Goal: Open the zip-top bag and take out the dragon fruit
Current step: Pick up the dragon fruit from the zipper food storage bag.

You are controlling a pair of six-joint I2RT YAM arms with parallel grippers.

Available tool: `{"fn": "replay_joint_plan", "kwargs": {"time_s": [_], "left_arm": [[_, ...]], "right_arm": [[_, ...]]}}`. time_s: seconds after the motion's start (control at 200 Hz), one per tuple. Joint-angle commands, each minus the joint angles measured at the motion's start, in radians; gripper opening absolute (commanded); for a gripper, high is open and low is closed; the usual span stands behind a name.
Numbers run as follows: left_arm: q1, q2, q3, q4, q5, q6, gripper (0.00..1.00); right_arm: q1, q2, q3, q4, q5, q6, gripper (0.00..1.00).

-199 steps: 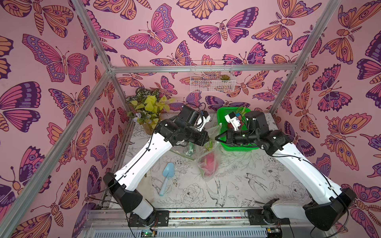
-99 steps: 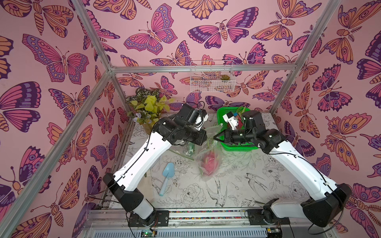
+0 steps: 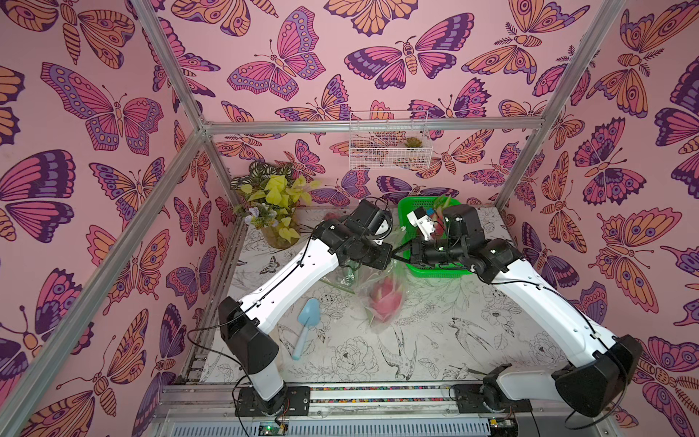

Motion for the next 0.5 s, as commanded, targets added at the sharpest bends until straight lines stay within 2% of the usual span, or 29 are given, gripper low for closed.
{"fn": "replay_joint_plan", "kwargs": {"time_s": [0.0, 0.15, 0.245, 0.421, 0.496], "left_arm": [[-0.006, 0.034, -0.016, 0.016, -0.027, -0.021, 0.34], [-0.002, 0.053, -0.06, 0.082, -0.029, -0.042, 0.41], [0.002, 0.068, -0.068, 0.107, -0.01, -0.055, 0.42], [0.002, 0.095, -0.071, 0.114, 0.027, -0.062, 0.43], [0.002, 0.104, -0.075, 0.12, 0.064, -0.059, 0.4]], "right_arm": [[-0.002, -0.017, 0.002, 0.015, -0.026, -0.025, 0.0], [-0.002, -0.018, 0.001, -0.008, -0.011, -0.045, 0.0], [-0.006, -0.021, -0.017, -0.029, -0.002, -0.058, 0.0], [-0.009, -0.042, -0.048, -0.083, 0.104, -0.084, 0.0], [-0.014, -0.056, -0.064, -0.088, 0.112, -0.089, 0.0]]}}
